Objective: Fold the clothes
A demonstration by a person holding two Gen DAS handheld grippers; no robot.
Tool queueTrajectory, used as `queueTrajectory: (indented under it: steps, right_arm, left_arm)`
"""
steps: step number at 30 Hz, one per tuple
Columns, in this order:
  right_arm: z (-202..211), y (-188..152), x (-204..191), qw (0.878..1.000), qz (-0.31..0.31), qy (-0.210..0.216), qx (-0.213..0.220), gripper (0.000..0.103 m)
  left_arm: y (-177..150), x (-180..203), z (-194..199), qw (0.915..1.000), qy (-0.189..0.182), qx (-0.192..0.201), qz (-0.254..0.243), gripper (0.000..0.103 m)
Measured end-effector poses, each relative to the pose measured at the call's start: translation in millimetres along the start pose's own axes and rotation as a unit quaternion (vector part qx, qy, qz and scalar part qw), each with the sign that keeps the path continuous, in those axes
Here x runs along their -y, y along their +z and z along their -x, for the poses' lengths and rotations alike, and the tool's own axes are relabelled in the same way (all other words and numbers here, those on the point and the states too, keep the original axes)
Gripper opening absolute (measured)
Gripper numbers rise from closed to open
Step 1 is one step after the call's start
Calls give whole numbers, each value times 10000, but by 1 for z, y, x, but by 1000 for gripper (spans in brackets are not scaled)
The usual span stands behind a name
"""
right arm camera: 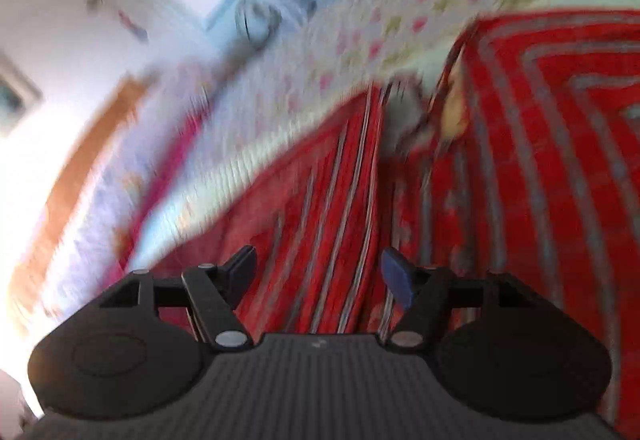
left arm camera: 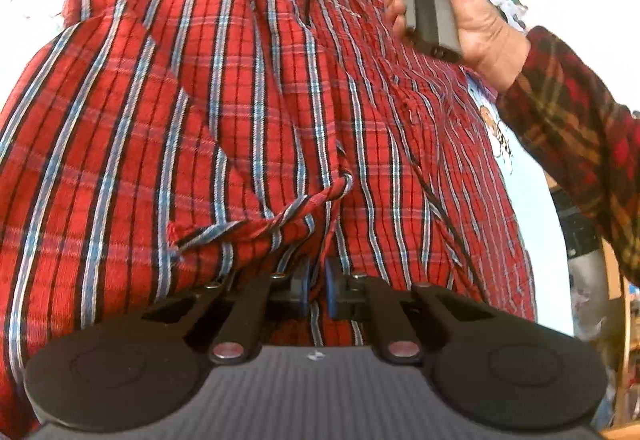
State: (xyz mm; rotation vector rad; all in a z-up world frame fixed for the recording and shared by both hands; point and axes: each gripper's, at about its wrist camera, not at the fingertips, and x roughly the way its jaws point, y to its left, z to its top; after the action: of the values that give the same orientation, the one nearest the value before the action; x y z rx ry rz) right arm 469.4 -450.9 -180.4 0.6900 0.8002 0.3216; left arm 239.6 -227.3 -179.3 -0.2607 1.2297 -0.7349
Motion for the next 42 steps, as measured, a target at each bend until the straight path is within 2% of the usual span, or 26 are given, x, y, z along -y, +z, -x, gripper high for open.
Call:
queueTrajectory:
  steps: [2,4,6,8,10,11,13,14,15,17,19,22,24,26,27,28,31,33,35,37,39,40,42]
  right_arm:
    - [-13,-6,0,9997,36,-51,-223,70]
    - [-11,-3,7,9996,-225,60,-139,70]
    - [4,0,19,9959,-808,350,182,70]
    - [21,6,25,9891,-1136,688,638,70]
    - [39,10,28,9876,-1120,316,1052,70]
    - [44,13,27,9893,-940,-30,1113,70]
    - [41,20,20,9923,-346,-740,935,69]
    - [38,20,19,9931,-184,-836,807,63]
    - [33,21,16,9930,17,-936,724,51]
    - [23,22,8,9907,442,-1150,578,43]
    - [12,21,-4,9837,1033,-1398,466,37]
    - [-4,12,-16,9721,1603,-1702,209,35]
    - [-11,4,-21,9612,1850,-2046,43,25]
    - [-15,1,-22,9564,1950,-2171,82,21]
    - [-15,0,-24,9528,2017,-2269,86,8]
    - [-14,-3,-25,9494,2079,-2350,103,7]
    - [-8,-5,-25,9522,2039,-2269,155,7]
    - [3,-8,-25,9626,1892,-1938,72,7]
    - [7,-14,-26,9657,1891,-1776,-51,8]
    - [11,-17,-25,9682,1885,-1642,-126,14]
    - [17,-13,-21,9751,1633,-1491,-189,33]
    - [21,-10,-20,9772,1522,-1474,-150,36]
    - [30,-7,-20,9745,1520,-1641,204,45]
  left_arm:
    - [-2,0,8,10000,-44,69,14,9]
    - [-5,0,15,9996,-183,192,29,9]
    - [-11,-5,24,9984,-459,281,160,9]
    - [-15,-11,30,9966,-675,338,328,9]
    - [-18,-15,35,9947,-833,375,481,9]
    - [-19,-16,37,9950,-788,377,492,9]
    - [-22,-18,40,9955,-696,380,512,9]
    - [-22,-18,40,9959,-653,378,504,9]
    - [-23,-18,40,9960,-626,375,506,9]
    - [-23,-18,41,9960,-622,365,526,9]
    - [-24,-15,41,9961,-626,370,501,9]
    - [-25,-14,39,9967,-568,345,460,10]
    - [-25,-15,36,9970,-521,313,470,10]
    - [-26,-17,35,9972,-490,293,491,10]
    - [-27,-17,34,9972,-485,288,497,10]
    - [-28,-18,34,9972,-480,289,499,10]
    - [-28,-20,43,9972,-461,293,505,10]
    - [-28,-21,43,9970,-490,307,519,10]
    - [-29,-20,42,9969,-495,307,526,15]
    - [-29,-19,42,9971,-482,307,507,17]
    - [-30,-18,43,9972,-481,306,490,17]
    - [-31,-18,43,9972,-487,306,486,17]
    - [-33,-18,42,9971,-493,294,498,18]
